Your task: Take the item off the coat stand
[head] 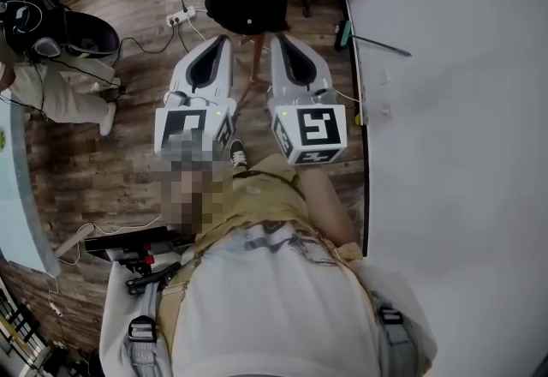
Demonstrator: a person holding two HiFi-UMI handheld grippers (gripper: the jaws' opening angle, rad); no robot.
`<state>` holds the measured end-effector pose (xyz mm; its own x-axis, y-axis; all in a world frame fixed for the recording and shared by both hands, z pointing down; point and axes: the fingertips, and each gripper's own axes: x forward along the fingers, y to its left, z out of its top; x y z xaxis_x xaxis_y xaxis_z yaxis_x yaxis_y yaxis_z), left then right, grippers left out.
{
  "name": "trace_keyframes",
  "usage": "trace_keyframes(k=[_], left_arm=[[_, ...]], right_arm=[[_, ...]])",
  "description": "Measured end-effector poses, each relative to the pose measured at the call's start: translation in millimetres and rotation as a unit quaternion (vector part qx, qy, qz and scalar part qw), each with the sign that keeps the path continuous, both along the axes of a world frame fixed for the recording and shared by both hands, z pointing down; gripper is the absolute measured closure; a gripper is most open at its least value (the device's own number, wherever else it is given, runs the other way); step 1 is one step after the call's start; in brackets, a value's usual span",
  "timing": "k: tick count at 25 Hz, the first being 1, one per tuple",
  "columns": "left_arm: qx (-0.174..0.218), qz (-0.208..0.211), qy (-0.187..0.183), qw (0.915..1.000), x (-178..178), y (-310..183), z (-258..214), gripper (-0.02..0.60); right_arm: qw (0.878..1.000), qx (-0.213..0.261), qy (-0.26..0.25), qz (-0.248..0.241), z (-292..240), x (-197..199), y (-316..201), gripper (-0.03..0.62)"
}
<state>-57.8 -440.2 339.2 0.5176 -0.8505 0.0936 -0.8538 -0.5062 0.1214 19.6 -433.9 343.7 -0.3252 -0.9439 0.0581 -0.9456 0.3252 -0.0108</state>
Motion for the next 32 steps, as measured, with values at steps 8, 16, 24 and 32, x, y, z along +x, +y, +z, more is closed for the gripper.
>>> trace_keyframes(k=[8,16,24,32], left_arm=[[0.030,-0.039,-0.012,0.9987,0,-51,-20,0.580],[0.073,-0.041,-0.029,0.9960,1,-76,-53,0.501],[0.043,0.020,-0.048,0.9977,9,-84,-36,0.355],[0.057,0.022,-0.049,0.9969,12,-77,-44,0.572]], right_arm=[[1.000,0.018,-0.003,-0.016,-13,12,-47,0.595],[0.998,0.051,-0.004,-0.030,-40,26,-68,0.595],[0.998,0.056,-0.006,-0.030,-45,31,-64,0.595],[0.998,0.056,-0.011,-0.023,-44,40,-65,0.595]])
